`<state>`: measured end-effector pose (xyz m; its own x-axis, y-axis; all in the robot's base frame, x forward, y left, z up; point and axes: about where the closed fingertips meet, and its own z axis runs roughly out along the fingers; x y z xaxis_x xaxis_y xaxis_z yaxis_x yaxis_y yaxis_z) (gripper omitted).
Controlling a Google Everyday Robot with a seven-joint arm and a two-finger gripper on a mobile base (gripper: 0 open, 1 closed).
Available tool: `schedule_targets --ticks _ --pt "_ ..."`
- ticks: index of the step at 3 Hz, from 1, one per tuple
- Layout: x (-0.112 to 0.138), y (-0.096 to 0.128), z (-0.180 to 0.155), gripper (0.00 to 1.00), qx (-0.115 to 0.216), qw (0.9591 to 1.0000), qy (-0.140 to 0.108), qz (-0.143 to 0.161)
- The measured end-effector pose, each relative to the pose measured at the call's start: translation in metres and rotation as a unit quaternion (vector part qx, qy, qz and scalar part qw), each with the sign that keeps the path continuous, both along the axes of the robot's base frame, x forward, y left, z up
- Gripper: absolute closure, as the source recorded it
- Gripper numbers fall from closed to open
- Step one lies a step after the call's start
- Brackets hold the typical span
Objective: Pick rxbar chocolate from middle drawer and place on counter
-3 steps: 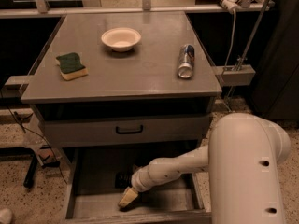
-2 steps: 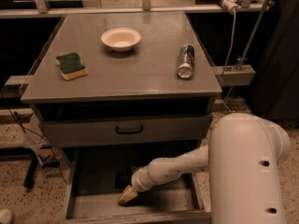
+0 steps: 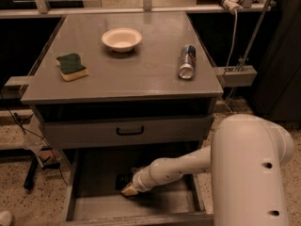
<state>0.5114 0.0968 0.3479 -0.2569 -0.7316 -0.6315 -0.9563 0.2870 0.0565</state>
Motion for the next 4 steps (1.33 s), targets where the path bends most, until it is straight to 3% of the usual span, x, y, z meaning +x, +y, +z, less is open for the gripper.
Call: schedule_targets --ticks 1,2,4 --pt "0.0 0.0 0.0 0.9 0.0 1.0 0.0 0.0" --pt "0.0 0.0 0.0 1.0 0.0 1.0 0.0 0.0" --pt "0.0022 -0.0003 0.009 1.0 0.0 1.0 0.0 0.0"
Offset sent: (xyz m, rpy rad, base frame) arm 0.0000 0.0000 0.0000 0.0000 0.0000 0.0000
